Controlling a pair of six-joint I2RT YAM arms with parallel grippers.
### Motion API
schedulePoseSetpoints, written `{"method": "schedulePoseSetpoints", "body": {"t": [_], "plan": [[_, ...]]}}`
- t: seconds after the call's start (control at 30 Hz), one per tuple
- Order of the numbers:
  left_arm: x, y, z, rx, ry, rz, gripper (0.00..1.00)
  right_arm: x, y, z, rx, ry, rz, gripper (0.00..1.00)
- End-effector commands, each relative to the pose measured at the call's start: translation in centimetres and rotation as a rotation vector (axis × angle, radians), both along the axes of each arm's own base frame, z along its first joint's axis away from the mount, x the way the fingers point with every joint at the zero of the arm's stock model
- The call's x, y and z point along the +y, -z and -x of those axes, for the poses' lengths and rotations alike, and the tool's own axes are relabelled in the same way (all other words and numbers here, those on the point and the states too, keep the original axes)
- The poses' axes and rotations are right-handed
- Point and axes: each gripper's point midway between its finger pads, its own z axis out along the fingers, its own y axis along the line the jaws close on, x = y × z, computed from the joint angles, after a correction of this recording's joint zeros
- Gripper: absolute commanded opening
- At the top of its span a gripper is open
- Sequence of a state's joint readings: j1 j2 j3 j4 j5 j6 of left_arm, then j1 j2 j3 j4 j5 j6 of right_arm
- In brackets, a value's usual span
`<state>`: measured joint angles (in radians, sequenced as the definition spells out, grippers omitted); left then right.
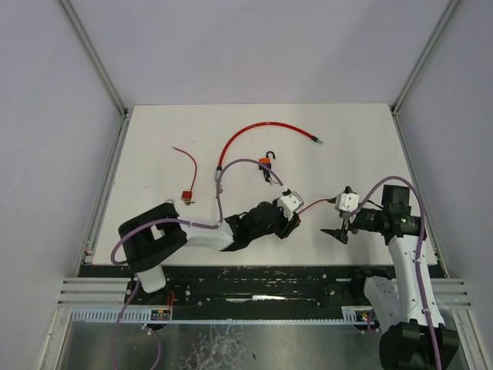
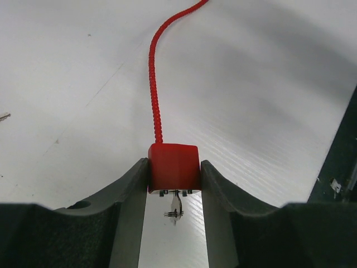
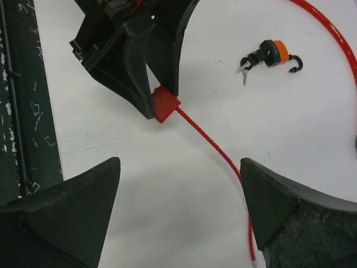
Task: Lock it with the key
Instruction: Pick up the lock from the center of the board.
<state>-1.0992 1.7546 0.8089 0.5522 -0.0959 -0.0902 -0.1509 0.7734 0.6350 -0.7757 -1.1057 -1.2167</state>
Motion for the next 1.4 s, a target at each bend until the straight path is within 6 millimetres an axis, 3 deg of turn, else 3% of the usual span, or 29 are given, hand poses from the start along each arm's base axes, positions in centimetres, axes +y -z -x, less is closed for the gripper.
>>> {"method": "schedulePoseSetpoints", "body": {"t": [0.0,0.17,0.37,0.63,0.97,1.37], "plan": [[-1.7,-4.9,1.0,-0.14,0.115,0.162,0.0,0.6,-0.3,0.3,-0.126,-0.112,0.018,0.93],[-2.3,-4.6,2.2,-0.18,0.186,0.141,0.0,0.9,1.7,0.2,-0.185,-0.217,0.111,0.89],[-2.6,-4.8,3.4,-0.242,0.243,0.136,0.0,0.9,3.9,-1.6,-0.181,-0.26,0.192,0.79],[-2.8,-4.9,4.4,-0.281,0.292,0.139,0.0,1.2,6.2,-1.0,-0.146,-0.314,0.208,0.7],[-2.8,-5.2,4.9,-0.302,0.308,0.153,0.0,1.0,7.6,-2.3,-0.105,-0.309,0.257,0.57],[-2.7,-5.4,5.0,-0.314,0.314,0.162,0.0,1.5,8.7,-2.4,-0.091,-0.358,0.281,0.48]]}}
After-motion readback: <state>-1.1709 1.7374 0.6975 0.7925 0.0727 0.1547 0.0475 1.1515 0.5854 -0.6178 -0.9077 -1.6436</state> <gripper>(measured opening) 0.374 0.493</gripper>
